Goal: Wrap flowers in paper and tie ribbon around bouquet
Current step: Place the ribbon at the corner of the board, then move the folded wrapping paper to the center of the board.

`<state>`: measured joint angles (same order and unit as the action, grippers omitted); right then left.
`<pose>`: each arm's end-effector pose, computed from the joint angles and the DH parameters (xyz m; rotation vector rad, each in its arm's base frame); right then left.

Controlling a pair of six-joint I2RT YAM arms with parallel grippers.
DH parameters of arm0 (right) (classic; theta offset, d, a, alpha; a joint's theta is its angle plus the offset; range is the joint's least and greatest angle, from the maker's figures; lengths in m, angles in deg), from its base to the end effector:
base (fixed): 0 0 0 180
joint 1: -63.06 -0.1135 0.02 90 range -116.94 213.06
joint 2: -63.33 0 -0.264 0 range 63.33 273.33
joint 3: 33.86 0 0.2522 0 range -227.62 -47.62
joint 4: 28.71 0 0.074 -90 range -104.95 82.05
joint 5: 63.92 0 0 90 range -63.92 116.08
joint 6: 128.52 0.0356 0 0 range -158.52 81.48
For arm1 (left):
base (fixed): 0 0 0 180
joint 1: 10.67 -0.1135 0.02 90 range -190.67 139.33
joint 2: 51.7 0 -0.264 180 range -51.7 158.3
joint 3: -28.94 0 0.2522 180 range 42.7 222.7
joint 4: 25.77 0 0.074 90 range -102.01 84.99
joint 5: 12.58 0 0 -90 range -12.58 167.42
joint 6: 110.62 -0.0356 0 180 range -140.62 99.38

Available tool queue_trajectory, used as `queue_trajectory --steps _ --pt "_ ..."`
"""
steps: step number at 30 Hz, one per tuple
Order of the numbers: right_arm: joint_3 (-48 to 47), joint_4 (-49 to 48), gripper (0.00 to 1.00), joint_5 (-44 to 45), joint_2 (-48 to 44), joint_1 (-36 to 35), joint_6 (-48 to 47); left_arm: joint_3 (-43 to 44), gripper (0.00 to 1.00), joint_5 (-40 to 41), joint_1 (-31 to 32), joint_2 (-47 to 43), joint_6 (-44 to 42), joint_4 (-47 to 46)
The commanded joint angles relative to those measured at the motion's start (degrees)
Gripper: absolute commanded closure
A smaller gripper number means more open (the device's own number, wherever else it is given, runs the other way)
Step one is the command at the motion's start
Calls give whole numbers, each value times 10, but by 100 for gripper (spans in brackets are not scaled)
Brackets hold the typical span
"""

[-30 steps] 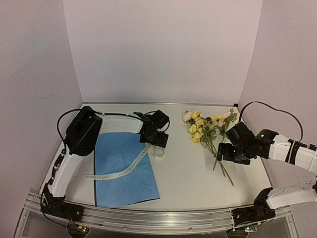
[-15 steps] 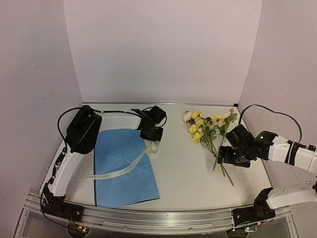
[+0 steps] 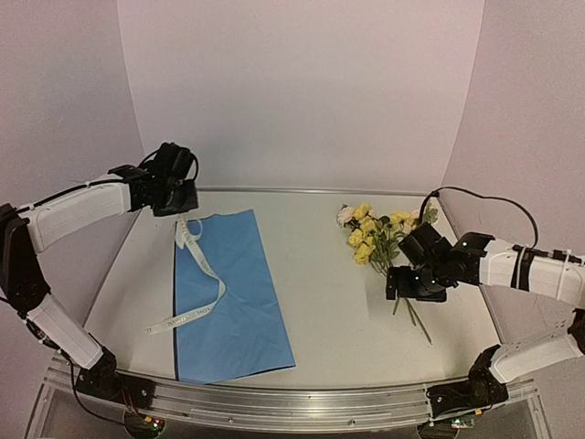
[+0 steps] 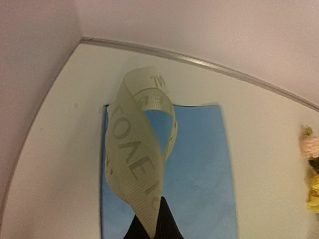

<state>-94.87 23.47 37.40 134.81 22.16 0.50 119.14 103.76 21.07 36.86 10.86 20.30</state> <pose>0.1816 0.1480 0.2213 0.0204 2.6444 0.2123 0.2984 -0.1660 0.3105 -0.2150 2.2391 -0.0468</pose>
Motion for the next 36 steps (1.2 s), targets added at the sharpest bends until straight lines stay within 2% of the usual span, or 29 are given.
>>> queue_trajectory --steps 1,4,9,14,18,21,24,26,30,36 --pt "-33 -26 6 -7 27 -11 -18 -107 100 46 -88 -60 51 57" --pt "-45 -35 6 -15 47 -15 -24 -139 100 30 -166 -94 68 63" --pt "-70 -49 6 -29 78 -20 -30 -142 100 -23 -298 -112 88 79" --pt "-100 -60 6 -43 115 -39 -39 -114 100 -23 -351 -93 73 85" --pt "-143 -61 6 -44 164 -83 -43 -102 97 -56 -352 -51 57 81" --pt "-176 -65 6 -44 206 -110 -41 -115 72 -94 -351 -34 46 56" --pt "-215 -67 6 -49 253 -133 -37 -119 35 -123 -344 -35 30 41" --pt "-239 -66 7 -51 286 -149 -35 -113 25 -126 -325 -40 20 40" --pt "-297 -59 7 -41 349 -183 -26 -98 16 -136 -233 -43 37 46" --pt "-382 -30 8 -22 434 -222 -9 -147 18 -252 -120 -21 109 -64"
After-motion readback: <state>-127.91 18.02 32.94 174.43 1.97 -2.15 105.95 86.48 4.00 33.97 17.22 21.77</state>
